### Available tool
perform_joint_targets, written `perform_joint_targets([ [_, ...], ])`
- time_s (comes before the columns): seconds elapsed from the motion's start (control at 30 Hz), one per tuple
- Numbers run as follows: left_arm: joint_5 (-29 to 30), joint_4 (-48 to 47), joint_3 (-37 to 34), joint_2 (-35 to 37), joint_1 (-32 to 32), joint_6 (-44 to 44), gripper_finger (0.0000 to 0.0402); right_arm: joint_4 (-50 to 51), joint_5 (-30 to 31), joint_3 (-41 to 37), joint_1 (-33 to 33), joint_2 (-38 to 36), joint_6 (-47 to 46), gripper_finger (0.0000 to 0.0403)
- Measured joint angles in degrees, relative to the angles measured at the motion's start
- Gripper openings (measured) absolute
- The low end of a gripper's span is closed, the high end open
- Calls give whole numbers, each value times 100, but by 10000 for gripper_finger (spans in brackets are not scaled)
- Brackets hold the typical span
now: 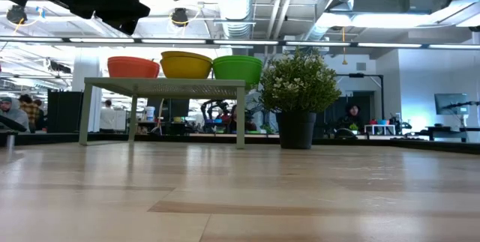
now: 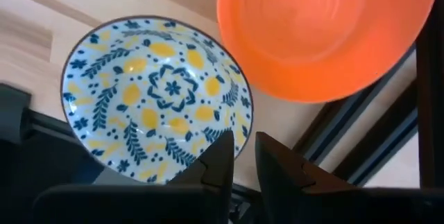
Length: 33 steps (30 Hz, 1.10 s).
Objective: Pick & Place Mini bowls
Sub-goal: Stack the white pattern bowl on top of the stacked white pattern bowl on the shelf
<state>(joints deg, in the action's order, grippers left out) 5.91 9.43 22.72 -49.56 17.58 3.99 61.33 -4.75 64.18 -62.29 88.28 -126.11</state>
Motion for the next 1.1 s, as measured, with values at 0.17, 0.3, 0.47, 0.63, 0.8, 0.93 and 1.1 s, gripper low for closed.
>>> perform_joint_targets([
  [0.17, 0, 0, 2, 0, 0, 0, 106, -232, 1, -338, 3, 65, 104, 55],
  [0.3, 0, 2, 2, 0, 0, -2, 106, -324, 5, -554, 11, 71, 125, 55],
  [0.47, 0, 2, 2, 0, 0, -2, 106, -670, 11, -764, 16, 69, 156, 55],
  [0.63, 0, 2, 2, 0, 0, -2, 106, -841, 7, -791, 17, 68, 174, 55],
  [0.8, 0, 4, 2, 0, 0, -2, 106, -831, 6, -722, 16, 58, 193, 55],
  [0.93, 0, 4, 2, 0, 2, -2, 106, -888, 35, -611, 16, 56, 193, 55],
  [1.1, 0, 4, 2, 0, 2, -2, 106, -1212, 352, -629, 16, 58, 171, 55],
])
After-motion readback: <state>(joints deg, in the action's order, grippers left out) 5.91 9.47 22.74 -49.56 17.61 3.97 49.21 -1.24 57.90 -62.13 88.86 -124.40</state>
